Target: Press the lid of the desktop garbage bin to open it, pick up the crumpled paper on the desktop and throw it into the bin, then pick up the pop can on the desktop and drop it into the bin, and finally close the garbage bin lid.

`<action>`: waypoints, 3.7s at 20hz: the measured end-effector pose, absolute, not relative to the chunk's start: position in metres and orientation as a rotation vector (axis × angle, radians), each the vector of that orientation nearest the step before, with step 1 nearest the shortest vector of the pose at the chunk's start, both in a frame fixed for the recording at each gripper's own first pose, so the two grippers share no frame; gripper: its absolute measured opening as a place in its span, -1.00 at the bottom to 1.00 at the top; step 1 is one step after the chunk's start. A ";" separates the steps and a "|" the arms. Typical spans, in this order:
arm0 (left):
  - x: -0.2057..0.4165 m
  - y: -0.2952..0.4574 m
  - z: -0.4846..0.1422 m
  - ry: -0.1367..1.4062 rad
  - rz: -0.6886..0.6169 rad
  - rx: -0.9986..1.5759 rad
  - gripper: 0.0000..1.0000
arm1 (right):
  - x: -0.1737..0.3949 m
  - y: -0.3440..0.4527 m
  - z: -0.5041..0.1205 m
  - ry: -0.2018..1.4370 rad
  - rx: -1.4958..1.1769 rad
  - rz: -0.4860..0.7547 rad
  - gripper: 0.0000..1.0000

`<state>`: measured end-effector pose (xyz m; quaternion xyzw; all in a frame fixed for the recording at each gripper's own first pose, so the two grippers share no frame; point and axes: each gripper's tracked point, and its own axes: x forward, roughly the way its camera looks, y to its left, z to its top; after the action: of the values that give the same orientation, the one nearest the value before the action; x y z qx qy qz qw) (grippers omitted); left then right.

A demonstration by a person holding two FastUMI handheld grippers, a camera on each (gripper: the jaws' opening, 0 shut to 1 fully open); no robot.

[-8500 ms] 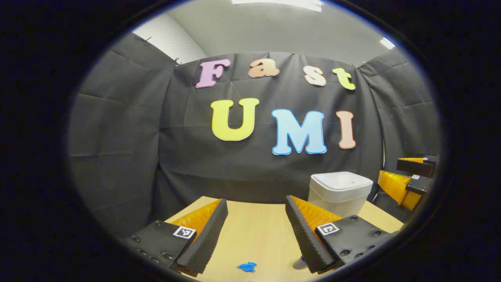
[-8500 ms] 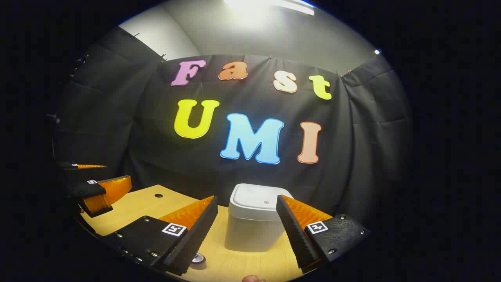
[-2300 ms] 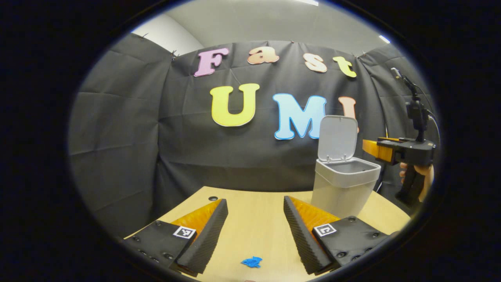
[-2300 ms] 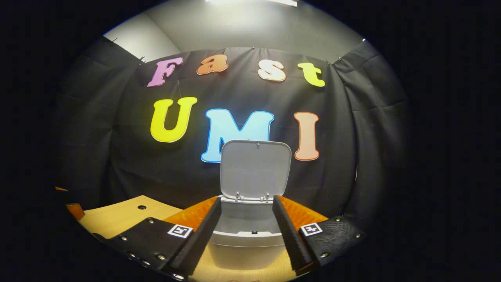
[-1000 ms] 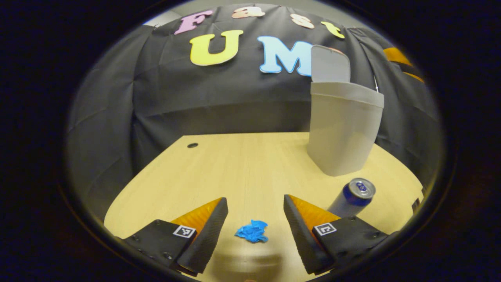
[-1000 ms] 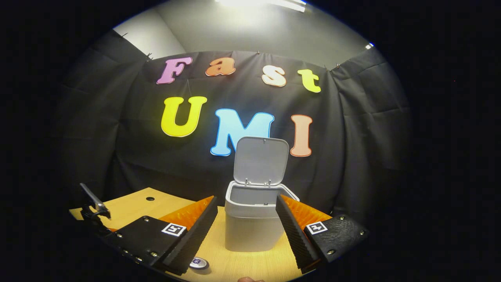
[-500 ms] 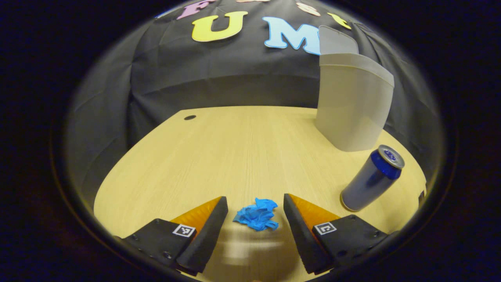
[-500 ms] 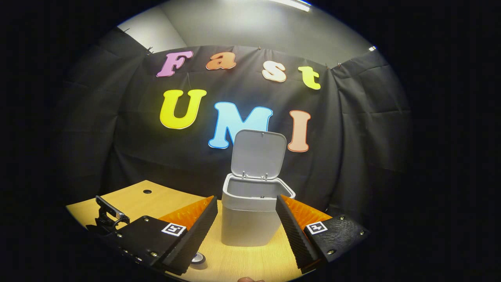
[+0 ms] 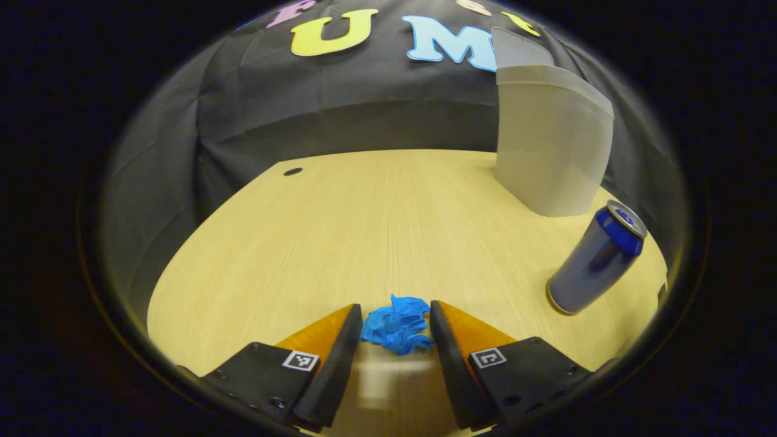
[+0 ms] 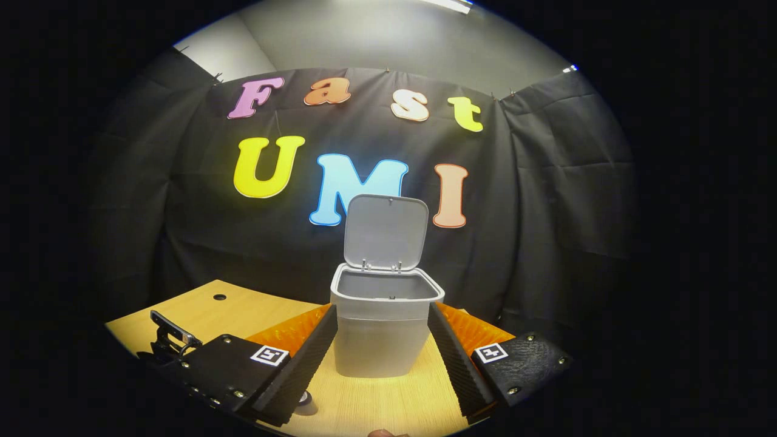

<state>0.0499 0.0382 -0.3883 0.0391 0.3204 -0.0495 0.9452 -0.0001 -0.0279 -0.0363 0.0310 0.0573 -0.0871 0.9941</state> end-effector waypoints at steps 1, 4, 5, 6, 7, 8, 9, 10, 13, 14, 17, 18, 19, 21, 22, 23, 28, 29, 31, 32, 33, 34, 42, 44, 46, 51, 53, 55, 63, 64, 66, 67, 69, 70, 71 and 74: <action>0.050 0.040 -0.390 0.653 -0.096 0.085 0.36 | 0.000 -0.027 -0.038 0.118 0.061 -0.172 0.92; 0.049 0.039 -0.390 0.658 -0.112 0.094 0.04 | 0.000 -0.023 -0.039 0.123 0.052 -0.162 0.92; 0.050 0.038 -0.390 0.655 -0.126 0.096 0.04 | -0.001 -0.022 -0.041 0.126 0.044 -0.158 0.92; 0.050 0.040 -0.390 0.655 -0.123 0.093 0.19 | -0.001 -0.020 -0.042 0.129 0.036 -0.153 0.92; 0.049 0.040 -0.389 0.653 -0.130 0.093 -0.19 | -0.001 -0.020 -0.043 0.128 0.028 -0.151 0.92; 0.049 0.040 -0.389 0.654 -0.135 0.094 -0.19 | -0.001 -0.020 -0.042 0.126 0.023 -0.150 0.92; 0.048 0.039 -0.390 0.654 -0.140 0.096 -0.19 | -0.001 -0.021 -0.042 0.123 0.023 -0.149 0.92; 0.050 0.039 -0.388 0.645 -0.140 0.095 -0.19 | -0.001 -0.021 -0.041 0.122 0.026 -0.148 0.92; 0.049 0.040 -0.388 0.650 -0.133 0.098 -0.26 | -0.002 -0.025 -0.047 0.129 0.039 -0.155 0.92; 0.053 0.042 -0.387 0.638 -0.121 0.080 -0.26 | -0.002 -0.027 -0.048 0.132 0.044 -0.160 0.92; 0.048 0.037 -0.385 0.651 -0.126 0.057 -0.63 | -0.004 -0.031 -0.052 0.136 0.064 -0.167 0.92; 0.048 0.035 -0.383 0.652 -0.128 0.060 -0.63 | -0.004 -0.033 -0.051 0.135 0.067 -0.169 0.92; 0.048 0.034 -0.381 0.649 -0.129 0.064 -0.63 | -0.004 -0.034 -0.051 0.132 0.067 -0.170 0.92; 0.048 0.030 -0.372 0.637 -0.131 0.064 -0.63 | -0.004 -0.039 -0.050 0.124 0.070 -0.173 0.92; 0.049 0.029 -0.364 0.626 -0.131 0.063 -0.63 | -0.004 -0.039 -0.050 0.120 0.074 -0.172 0.92; 0.049 0.027 -0.356 0.613 -0.134 0.061 -0.63 | -0.004 -0.040 -0.051 0.118 0.080 -0.172 0.92; 0.054 0.006 -0.308 0.541 -0.162 0.050 -0.63 | -0.004 -0.046 -0.054 0.106 0.118 -0.172 0.92; 0.055 0.001 -0.299 0.525 -0.169 0.051 -0.63 | -0.004 -0.047 -0.055 0.102 0.126 -0.171 0.92; 0.058 -0.011 -0.280 0.495 -0.182 0.056 -0.63 | -0.004 -0.050 -0.055 0.094 0.136 -0.168 0.92; 0.060 -0.017 -0.271 0.481 -0.189 0.055 -0.63 | -0.004 -0.053 -0.053 0.087 0.136 -0.169 0.92; 0.061 -0.024 -0.263 0.467 -0.199 0.051 -0.64 | -0.004 -0.055 -0.053 0.081 0.134 -0.170 0.92; 0.062 -0.032 -0.255 0.456 -0.207 0.049 -0.63 | -0.004 -0.058 -0.053 0.077 0.133 -0.171 0.92; 0.070 -0.103 -0.195 0.359 -0.307 0.056 -0.63 | -0.004 -0.078 -0.058 0.059 0.139 -0.186 0.92; 0.076 -0.121 -0.178 0.327 -0.337 0.064 -0.63 | -0.006 -0.083 -0.060 0.058 0.134 -0.193 0.92; 0.083 -0.135 -0.166 0.304 -0.356 0.066 -0.64 | -0.007 -0.089 -0.062 0.060 0.137 -0.200 0.92; 0.103 -0.172 -0.133 0.238 -0.408 0.057 -0.63 | -0.013 -0.111 -0.065 0.065 0.126 -0.243 0.92; 0.114 -0.186 -0.118 0.210 -0.429 0.055 -0.48 | -0.017 -0.119 -0.067 0.070 0.123 -0.264 0.92; 0.122 -0.201 -0.105 0.183 -0.452 0.055 -0.63 | -0.022 -0.125 -0.070 0.075 0.121 -0.288 0.92; 0.167 -0.248 -0.078 0.115 -0.509 0.081 -0.64 | -0.051 -0.145 -0.087 0.142 0.111 -0.382 0.92; 0.175 -0.251 -0.078 0.113 -0.509 0.087 -0.64 | -0.056 -0.147 -0.087 0.149 0.110 -0.396 0.92; 0.186 -0.255 -0.072 0.085 -0.511 0.098 -0.64 | -0.069 -0.153 -0.088 0.160 0.103 -0.434 0.92; 0.190 -0.258 -0.071 0.078 -0.515 0.104 -0.64 | -0.075 -0.157 -0.089 0.166 0.099 -0.454 0.92; 0.198 -0.263 -0.067 0.065 -0.525 0.105 -0.65 | -0.087 -0.162 -0.090 0.177 0.094 -0.493 0.92; 0.200 -0.267 -0.067 0.063 -0.530 0.100 -0.57 | -0.092 -0.163 -0.091 0.186 0.093 -0.510 0.92; 0.201 -0.270 -0.066 0.062 -0.539 0.095 -0.64 | -0.097 -0.165 -0.092 0.194 0.093 -0.527 0.92; 0.204 -0.282 -0.066 0.057 -0.558 0.095 -0.47 | -0.110 -0.167 -0.093 0.210 0.099 -0.565 0.92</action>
<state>0.2044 -0.2820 -0.0661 0.0469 0.0279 -0.2752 0.9598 -0.1095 -0.1666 -0.0928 0.0487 0.1031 -0.2781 0.9538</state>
